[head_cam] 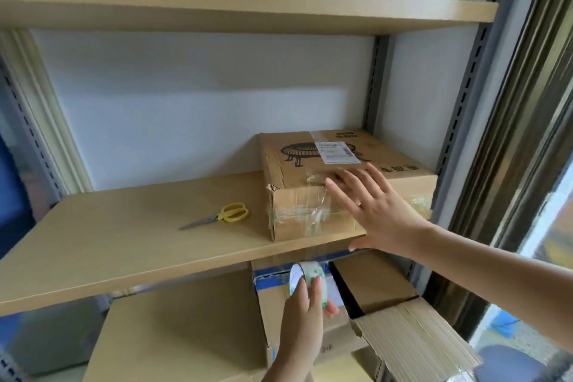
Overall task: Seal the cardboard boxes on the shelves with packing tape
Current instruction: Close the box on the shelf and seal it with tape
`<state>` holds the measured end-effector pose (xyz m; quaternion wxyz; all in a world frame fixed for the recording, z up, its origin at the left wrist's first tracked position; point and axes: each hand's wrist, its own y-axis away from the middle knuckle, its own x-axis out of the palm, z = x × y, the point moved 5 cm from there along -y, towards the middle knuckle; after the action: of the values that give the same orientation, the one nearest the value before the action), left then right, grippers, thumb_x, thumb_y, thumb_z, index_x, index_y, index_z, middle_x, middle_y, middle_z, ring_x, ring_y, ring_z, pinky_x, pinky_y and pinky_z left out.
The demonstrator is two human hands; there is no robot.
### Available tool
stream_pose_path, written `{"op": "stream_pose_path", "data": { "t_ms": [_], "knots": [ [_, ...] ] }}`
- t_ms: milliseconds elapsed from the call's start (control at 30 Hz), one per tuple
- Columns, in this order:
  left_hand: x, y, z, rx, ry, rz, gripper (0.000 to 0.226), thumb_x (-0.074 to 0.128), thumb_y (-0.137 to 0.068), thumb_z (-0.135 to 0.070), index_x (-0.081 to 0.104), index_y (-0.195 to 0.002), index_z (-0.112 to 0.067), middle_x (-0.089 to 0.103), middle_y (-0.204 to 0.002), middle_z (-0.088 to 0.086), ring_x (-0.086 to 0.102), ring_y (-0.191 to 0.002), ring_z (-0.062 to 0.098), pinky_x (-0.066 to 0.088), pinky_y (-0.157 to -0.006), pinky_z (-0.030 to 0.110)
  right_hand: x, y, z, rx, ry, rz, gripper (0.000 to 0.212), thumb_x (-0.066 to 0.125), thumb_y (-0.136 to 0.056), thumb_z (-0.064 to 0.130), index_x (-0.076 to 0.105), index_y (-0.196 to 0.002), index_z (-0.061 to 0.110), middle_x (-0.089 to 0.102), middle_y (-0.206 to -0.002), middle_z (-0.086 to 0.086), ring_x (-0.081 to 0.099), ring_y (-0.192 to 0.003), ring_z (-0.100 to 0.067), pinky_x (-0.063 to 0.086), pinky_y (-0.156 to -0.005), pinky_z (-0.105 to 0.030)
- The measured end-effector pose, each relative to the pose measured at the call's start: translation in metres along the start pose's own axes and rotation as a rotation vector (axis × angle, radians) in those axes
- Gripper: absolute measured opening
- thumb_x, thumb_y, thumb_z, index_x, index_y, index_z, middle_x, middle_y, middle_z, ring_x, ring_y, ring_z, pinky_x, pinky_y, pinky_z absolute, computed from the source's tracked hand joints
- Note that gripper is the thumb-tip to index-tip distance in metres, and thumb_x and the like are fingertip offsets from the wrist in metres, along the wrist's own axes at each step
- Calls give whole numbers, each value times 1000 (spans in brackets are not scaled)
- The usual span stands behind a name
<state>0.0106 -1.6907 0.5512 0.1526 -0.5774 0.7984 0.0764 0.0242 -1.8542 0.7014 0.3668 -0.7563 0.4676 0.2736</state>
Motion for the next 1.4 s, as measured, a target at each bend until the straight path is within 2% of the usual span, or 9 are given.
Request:
{"op": "stream_pose_path", "data": {
  "t_ms": [233, 367, 467, 600, 700, 933, 1133, 1233, 1400],
  "knots": [
    [-4, 8, -4, 31, -14, 7, 45, 33, -104, -44, 60, -87, -13, 67, -72, -3, 62, -65, 2, 43, -64, 14, -6, -2, 7, 67, -20, 15, 150, 84, -52, 66, -9, -156, 12, 41, -140, -23, 42, -127, -41, 36, -104, -56],
    [-12, 26, -17, 114, 52, 88, 39, 33, -103, -46, 59, -94, -17, 69, -82, -2, 66, -80, 6, 48, -80, 21, -40, 6, 4, 42, 18, -24, 143, 77, -54, 67, -6, -157, 15, 38, -142, -19, 40, -126, -37, 34, -105, -54],
    [-37, 36, -50, 145, 108, 25, 37, 37, -106, -35, 61, -88, -12, 71, -79, -6, 65, -77, 3, 40, -71, 7, -87, 5, -14, 56, 55, -44, 141, 69, -53, 73, -7, -157, 17, 36, -142, -15, 40, -122, -33, 35, -104, -49],
    [-77, 45, -113, 296, 134, -21, 39, 39, -106, -27, 60, -81, -4, 71, -69, 2, 65, -65, 11, 46, -69, 12, -146, 0, -44, 47, 1, -12, 139, 62, -58, 81, -23, -153, 27, 28, -142, -3, 37, -119, -23, 36, -105, -40],
    [-104, 52, -158, 374, 174, -49, 39, 41, -105, -27, 63, -83, -4, 72, -66, 4, 66, -59, 13, 49, -64, 15, -182, -10, -67, 41, -163, 56, 130, 64, -61, 78, -20, -152, 39, 19, -145, 8, 32, -124, -17, 34, -110, -37],
    [-139, 41, -236, 429, 344, -57, 33, 45, -103, -34, 65, -93, -11, 72, -65, 8, 65, -55, 14, 53, -57, 19, -226, -47, -116, 32, -567, 187, 87, 74, -79, 50, 20, -147, 58, 26, -147, 29, 38, -120, 1, 35, -110, -31],
    [-137, 5, -268, 394, 351, -59, 31, 49, -102, -30, 64, -95, -3, 72, -65, 11, 65, -49, 14, 54, -51, 23, -206, -59, -106, 87, -706, 182, 82, 56, -95, 33, 0, -147, 62, 46, -143, 18, 60, -103, -3, 53, -88, -28],
    [-128, -7, -273, 387, 336, -57, 32, 49, -103, -28, 63, -93, -1, 71, -64, 14, 65, -46, 17, 50, -45, 21, -212, -71, -91, 53, -534, 57, 63, 31, -93, 70, 10, -151, 55, 28, -157, 22, 39, -139, -12, 35, -114, -41],
    [-130, -13, -263, 473, 304, -18, 41, 42, -102, -43, 63, -98, -8, 72, -69, 9, 67, -53, 14, 50, -50, 17, -212, -100, -70, 77, -292, -96, 70, 14, -88, 76, 19, -151, 45, 45, -148, 8, 50, -128, -21, 51, -91, -41]
  ]
}}
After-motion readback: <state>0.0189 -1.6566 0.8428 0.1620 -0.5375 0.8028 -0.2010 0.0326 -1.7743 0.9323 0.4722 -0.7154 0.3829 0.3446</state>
